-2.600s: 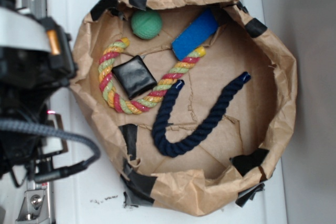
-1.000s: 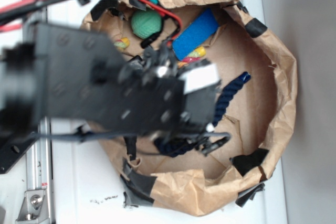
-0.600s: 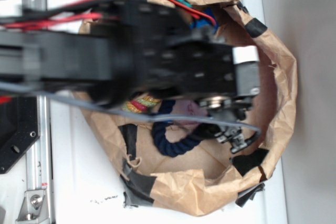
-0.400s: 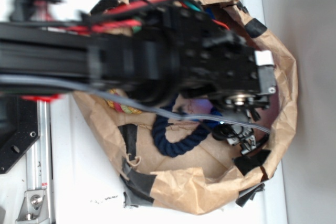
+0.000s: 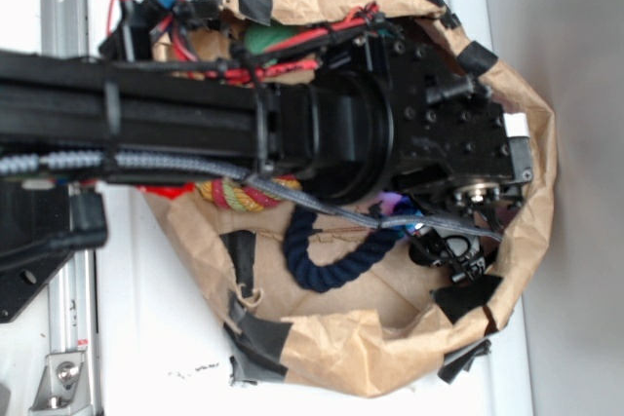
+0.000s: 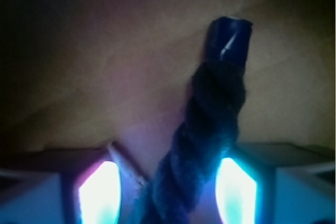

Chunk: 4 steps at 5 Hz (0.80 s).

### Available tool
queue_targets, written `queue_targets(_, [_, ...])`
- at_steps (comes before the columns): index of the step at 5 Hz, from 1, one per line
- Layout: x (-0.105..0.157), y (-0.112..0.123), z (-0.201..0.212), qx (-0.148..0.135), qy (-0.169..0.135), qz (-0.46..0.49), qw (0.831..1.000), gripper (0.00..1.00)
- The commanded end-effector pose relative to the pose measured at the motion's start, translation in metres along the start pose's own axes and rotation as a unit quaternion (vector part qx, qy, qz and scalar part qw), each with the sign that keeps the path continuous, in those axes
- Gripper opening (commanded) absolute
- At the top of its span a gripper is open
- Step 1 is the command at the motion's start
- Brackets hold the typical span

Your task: Grab the blue rope.

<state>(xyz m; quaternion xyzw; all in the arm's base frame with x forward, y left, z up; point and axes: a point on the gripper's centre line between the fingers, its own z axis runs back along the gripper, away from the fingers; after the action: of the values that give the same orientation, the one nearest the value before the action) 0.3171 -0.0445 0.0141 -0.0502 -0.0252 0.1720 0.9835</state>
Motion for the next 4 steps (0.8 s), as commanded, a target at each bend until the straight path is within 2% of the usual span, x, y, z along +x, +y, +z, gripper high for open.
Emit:
queue_targets(1, [-0.038, -0.002, 0.058, -0.101, -0.044, 0.007, 0.994, 0.00])
queue_targets(2, [-0.050, 0.002, 0.095, -0.082, -0.061, -0.020, 0.995, 0.00])
queue_targets(3, [-0.045, 0.008, 0.143, -0.063, -0.068, -0.043, 0.995, 0.00])
queue_targets(4, [-0.033, 0.016, 0.164, -0.006, -0.061, -0.078, 0.995, 0.00])
